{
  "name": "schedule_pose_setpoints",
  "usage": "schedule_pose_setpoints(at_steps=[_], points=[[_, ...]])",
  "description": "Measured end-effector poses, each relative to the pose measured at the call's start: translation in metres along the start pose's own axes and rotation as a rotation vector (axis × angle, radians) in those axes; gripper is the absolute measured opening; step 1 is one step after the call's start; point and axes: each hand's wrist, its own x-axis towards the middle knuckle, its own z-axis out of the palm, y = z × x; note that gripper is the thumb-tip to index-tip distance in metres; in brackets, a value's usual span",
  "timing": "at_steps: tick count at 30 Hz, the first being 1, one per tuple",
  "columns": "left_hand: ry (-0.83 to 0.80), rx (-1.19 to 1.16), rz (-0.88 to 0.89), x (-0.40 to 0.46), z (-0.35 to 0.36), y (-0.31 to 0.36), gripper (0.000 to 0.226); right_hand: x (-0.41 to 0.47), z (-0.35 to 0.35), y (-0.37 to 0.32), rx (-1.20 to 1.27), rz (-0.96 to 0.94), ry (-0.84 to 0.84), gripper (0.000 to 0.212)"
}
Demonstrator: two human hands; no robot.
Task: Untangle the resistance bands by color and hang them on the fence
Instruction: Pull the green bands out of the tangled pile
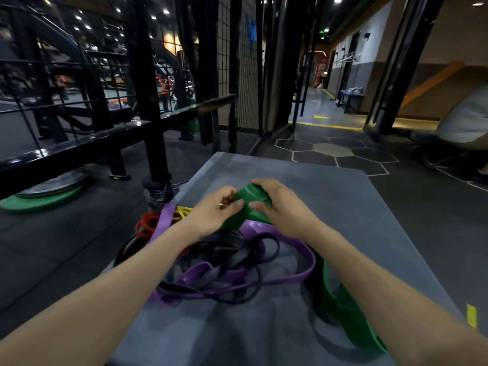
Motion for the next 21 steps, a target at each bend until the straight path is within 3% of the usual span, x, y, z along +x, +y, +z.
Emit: schedule_pose_setpoints(at_steps=[5, 10, 16, 21], points=[[-0.032, 0.009, -0.034, -0.006, 0.006, -0.040, 0.050, -0.001, -0.021, -0.003, 0.086, 0.023, 0.133, 0.041], [0.111, 0.334, -0.082, 0.012, 0.013, -0.055, 0.052, -0.013, -0.026, 0.020, 0.047, 0.105, 0.192, 0.038], [-0.021, 0.386, -0.160, 0.036, 0.028, -0.056, 0.031, -0.035, -0.011, 0.063, -0.170, 0.214, -0.020, 0.042], [-0.339, 0.658, -0.310, 0.045, 0.043, -0.070, 0.051, -0.048, -0.007, 0.088, -0.429, 0.222, -0.201, 0.050]])
